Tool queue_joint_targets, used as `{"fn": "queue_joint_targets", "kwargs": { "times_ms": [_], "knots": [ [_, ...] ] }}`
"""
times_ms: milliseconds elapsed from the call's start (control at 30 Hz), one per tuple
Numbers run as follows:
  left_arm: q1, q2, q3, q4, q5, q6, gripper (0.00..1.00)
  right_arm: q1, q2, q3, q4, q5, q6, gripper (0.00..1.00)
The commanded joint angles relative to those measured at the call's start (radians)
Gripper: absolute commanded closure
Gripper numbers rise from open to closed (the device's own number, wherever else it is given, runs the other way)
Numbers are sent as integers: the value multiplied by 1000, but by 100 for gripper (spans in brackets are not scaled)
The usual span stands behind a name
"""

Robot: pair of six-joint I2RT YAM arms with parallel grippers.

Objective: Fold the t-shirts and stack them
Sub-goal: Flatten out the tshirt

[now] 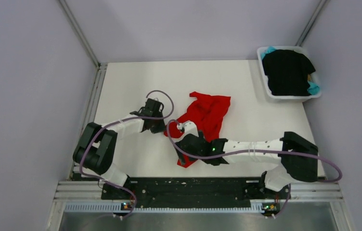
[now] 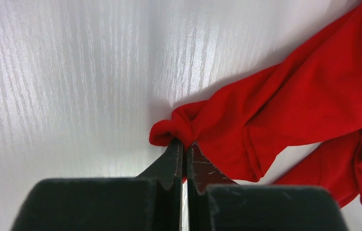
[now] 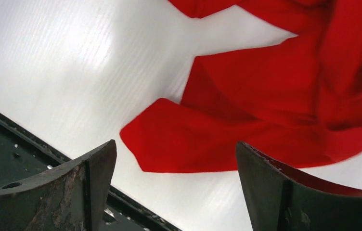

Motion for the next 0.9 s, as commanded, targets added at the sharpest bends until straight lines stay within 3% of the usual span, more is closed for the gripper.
{"fn": "queue_joint_targets", "kwargs": {
  "times_ms": [0, 167, 267, 333, 367, 500, 667, 867],
  "knots": [
    [-9, -16, -46, 29, -18, -27, 100, 42, 86, 26, 105, -17, 102, 10],
    [-9, -91, -88, 38, -58, -64, 100, 69, 177, 67, 71, 52, 153, 18],
    [-9, -128, -118, 69, -46, -78, 100, 72, 212, 45, 60, 64, 211, 29],
    [-8, -152, -133, 77, -57, -96, 100, 71, 219, 31, 34, 94, 267, 45],
    [-8, -167, -138, 74, -68, -102, 100, 69, 215, 25, 8, 115, 295, 63],
    [-6, -266, -150, 48, -147, -115, 100, 62, 139, 15, -153, 281, 369, 97],
    [-4, -382, -130, 30, -254, -77, 100, -81, -51, -68, -210, 331, 340, 100],
    [30, -407, -42, 66, -356, -61, 100, -327, -303, -91, -166, 346, 155, 100]
  ]
}}
